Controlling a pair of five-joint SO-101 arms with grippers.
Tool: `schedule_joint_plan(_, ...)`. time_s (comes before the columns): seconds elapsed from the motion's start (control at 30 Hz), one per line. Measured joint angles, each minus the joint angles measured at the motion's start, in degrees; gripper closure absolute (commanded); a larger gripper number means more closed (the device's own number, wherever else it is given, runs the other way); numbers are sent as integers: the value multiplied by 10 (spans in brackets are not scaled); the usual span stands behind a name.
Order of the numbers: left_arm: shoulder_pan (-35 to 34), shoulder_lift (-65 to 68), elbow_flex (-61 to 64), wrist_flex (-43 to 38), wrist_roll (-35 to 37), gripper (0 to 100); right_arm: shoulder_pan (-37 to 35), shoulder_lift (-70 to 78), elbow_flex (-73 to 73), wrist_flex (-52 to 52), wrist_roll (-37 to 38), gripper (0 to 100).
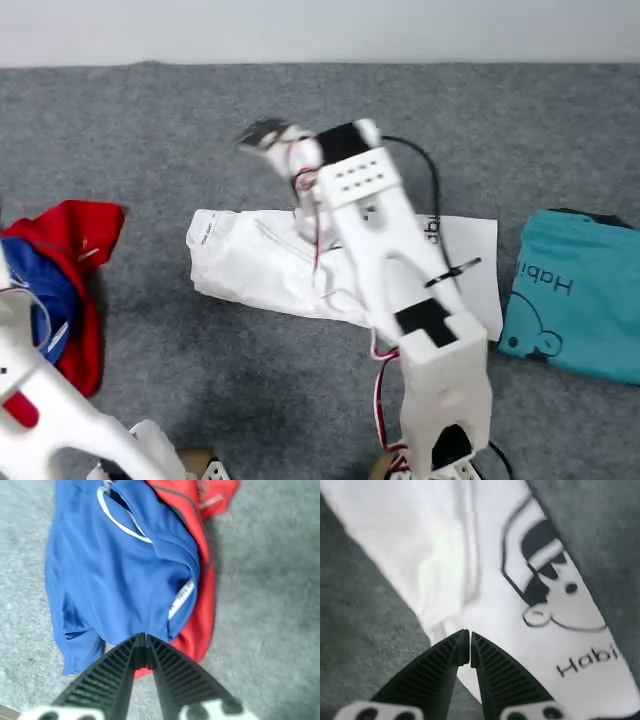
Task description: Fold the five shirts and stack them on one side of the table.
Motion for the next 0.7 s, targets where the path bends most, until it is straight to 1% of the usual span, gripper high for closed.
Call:
schedule_joint_plan(0.17,0,-38,44,0,-5,995,87,-33,0,0,-62,983)
schedule_joint_plan(0.3,0,-76,65,0,-5,995,140,-85,18,0,-84,981)
schedule_joint_plan(0.37,0,-88,74,0,-8,995,169,-120,55,0,-87,946)
schedule_joint_plan(0.5,0,-103,98,0,-9,995,237,-187,150,0,-88,792)
schedule_joint_plan(0.53,0,-103,102,0,-9,995,254,-200,173,0,-90,777)
schedule_joint_plan(0.6,0,-103,109,0,-9,995,277,-214,211,0,-95,779)
schedule_joint_plan(0.7,0,-103,109,3,-9,995,293,-216,251,-16,-114,778)
